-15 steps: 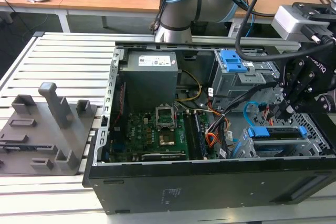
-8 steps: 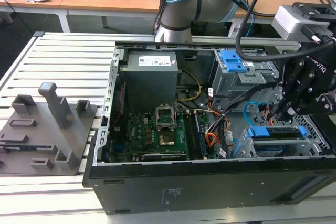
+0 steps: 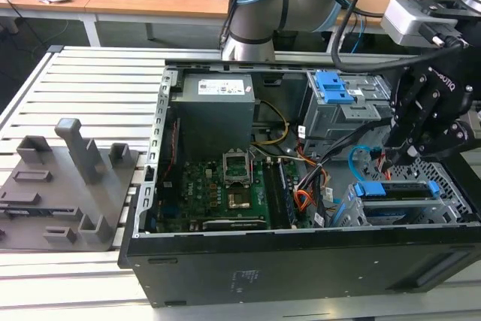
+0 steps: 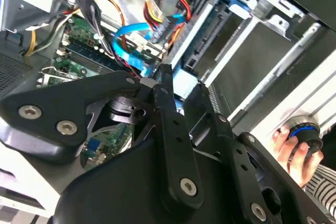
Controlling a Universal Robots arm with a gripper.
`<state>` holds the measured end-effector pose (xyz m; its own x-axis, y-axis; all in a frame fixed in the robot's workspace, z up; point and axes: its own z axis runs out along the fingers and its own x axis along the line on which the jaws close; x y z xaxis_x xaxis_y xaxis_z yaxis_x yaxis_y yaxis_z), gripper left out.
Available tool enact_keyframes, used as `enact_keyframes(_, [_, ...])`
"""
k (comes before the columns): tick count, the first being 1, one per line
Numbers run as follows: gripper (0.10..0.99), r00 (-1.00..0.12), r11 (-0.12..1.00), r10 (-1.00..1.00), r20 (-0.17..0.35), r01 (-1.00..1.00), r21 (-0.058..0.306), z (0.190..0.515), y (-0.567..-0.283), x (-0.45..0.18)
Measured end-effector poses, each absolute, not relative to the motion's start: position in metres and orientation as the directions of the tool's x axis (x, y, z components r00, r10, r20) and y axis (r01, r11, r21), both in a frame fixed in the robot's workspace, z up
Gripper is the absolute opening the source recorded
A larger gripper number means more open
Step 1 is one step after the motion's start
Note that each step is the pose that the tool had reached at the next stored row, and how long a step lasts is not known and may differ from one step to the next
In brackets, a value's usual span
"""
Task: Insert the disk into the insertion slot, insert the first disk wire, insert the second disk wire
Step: 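Insert the first disk wire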
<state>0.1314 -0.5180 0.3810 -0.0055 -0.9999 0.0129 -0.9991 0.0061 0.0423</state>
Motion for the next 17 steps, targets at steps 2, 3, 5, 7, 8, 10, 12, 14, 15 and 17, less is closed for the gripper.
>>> enact_keyframes(2, [0.361,-0.005,0.006,-1.000,0.013,-0.999,0.042,0.381,-0.511,0.131])
enact_keyframes(3, [0.361,-0.005,0.006,-1.000,0.013,-0.999,0.042,0.381,-0.509,0.132])
enact_keyframes(5, [0.361,-0.005,0.006,-1.000,0.013,-0.999,0.042,0.381,-0.507,0.133])
enact_keyframes(7, [0.361,-0.005,0.006,-1.000,0.013,-0.999,0.042,0.381,-0.505,0.136])
enact_keyframes(8, [0.361,-0.005,0.006,-1.000,0.013,-0.999,0.043,0.380,-0.505,0.136])
enact_keyframes(10, [0.361,-0.005,0.006,-1.000,0.013,-0.999,0.043,0.379,-0.502,0.140])
enact_keyframes(12, [0.361,-0.005,0.006,-1.000,0.014,-0.999,0.043,0.379,-0.499,0.143])
enact_keyframes(14, [0.361,-0.005,0.006,-1.000,0.014,-0.999,0.043,0.378,-0.498,0.145])
enact_keyframes(15, [0.361,-0.006,0.006,-1.000,0.014,-0.999,0.043,0.377,-0.497,0.145])
enact_keyframes(17, [0.361,-0.006,0.006,-1.000,0.014,-0.999,0.044,0.374,-0.497,0.146])
